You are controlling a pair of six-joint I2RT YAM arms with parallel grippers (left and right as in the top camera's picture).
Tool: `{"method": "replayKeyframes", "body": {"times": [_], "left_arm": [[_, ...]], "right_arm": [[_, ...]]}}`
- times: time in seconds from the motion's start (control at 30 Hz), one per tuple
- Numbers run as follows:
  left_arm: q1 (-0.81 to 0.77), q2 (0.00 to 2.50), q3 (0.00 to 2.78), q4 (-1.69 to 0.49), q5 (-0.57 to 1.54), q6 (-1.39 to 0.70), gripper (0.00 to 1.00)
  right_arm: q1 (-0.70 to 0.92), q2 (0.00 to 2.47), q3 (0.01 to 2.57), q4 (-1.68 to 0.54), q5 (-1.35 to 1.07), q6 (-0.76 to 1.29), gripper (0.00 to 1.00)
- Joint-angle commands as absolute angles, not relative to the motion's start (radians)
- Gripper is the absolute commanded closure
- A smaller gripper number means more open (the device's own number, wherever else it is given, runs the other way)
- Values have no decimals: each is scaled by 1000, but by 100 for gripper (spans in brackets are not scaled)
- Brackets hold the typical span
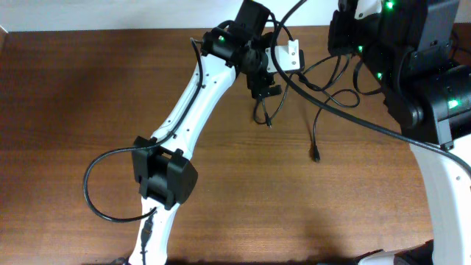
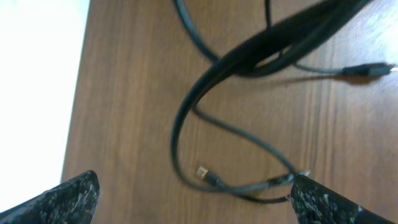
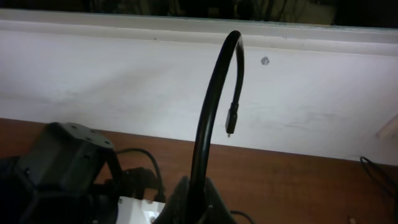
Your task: Untangle cables
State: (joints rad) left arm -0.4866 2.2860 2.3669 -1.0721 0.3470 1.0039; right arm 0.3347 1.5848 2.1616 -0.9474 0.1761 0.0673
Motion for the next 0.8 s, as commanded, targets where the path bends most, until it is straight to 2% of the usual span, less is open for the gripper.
{"method": "replayKeyframes", "body": {"times": [0.0, 0.17, 0.37, 0.77], "left_arm": [[-482, 2291, 2370, -1070, 308, 1061, 1], [-486, 2306, 2370, -1070, 386, 1127, 1], [-491, 2368, 2370, -1070, 667, 1142, 1], [-491, 2469, 2370, -1048, 672, 1142, 1]], "right_arm": [[340, 1582, 2170, -947, 203, 56, 96], [340, 1582, 2170, -966, 203, 56, 96], [340, 1582, 2170, -971, 204, 56, 96], [340, 1575, 2171, -988, 203, 56, 96]]}}
